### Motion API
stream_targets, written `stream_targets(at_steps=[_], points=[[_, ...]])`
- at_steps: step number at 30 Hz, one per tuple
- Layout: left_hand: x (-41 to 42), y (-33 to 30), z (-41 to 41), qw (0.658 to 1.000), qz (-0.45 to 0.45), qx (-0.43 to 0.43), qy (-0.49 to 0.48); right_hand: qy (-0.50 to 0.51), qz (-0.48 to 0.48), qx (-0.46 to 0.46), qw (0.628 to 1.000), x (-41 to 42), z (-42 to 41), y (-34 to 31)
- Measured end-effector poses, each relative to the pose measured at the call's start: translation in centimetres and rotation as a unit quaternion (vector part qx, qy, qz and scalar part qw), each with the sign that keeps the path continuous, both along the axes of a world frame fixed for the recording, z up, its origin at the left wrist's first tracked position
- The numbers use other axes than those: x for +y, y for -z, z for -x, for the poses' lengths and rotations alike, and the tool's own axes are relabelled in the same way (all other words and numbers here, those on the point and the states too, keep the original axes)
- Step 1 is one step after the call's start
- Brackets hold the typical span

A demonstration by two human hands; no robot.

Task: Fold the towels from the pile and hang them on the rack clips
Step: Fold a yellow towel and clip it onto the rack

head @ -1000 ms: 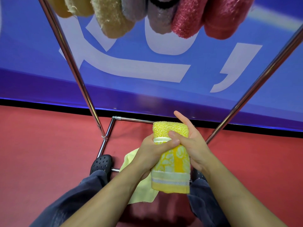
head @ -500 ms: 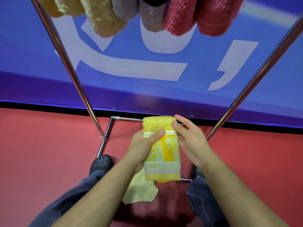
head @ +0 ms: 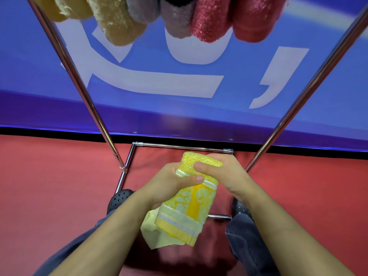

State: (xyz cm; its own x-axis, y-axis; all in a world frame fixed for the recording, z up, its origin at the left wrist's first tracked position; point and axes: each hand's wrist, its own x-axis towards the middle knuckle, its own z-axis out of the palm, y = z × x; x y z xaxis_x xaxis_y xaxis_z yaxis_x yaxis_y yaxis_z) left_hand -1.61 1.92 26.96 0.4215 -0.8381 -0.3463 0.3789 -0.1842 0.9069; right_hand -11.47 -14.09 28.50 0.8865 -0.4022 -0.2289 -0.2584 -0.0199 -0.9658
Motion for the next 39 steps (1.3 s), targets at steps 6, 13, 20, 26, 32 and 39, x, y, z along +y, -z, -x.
stream_targets(at_steps=[6,13,20,26,32,39], points=[[-0.2,-0.3,0.2,0.999,-0.016,0.031,0.006,0.058,-0.002,-0.030,0.998,0.5,-0.1,0.0],[-0.2,-0.3,1.1,0.994,-0.039,-0.018,0.098,0.174,-0.047,-0.051,0.982,-1.5,0.2,-0.1],[0.1,-0.3,1.0,0.991,-0.010,0.004,0.134,0.187,-0.084,-0.053,0.977,-1.9,0.6,-0.4],[-0.3,0.0,1.6,0.999,0.000,0.023,0.041,0.139,-0.077,-0.046,0.986,-1.3,0.1,-0.2],[-1.1,1.7,0.7,0.987,-0.025,-0.102,-0.123,0.214,0.034,-0.060,0.974,-0.5,-0.6,1.2],[-1.7,2.4,1.0,0.949,-0.041,-0.237,-0.204,0.081,-0.022,-0.020,0.996,3.0,-1.4,2.8]])
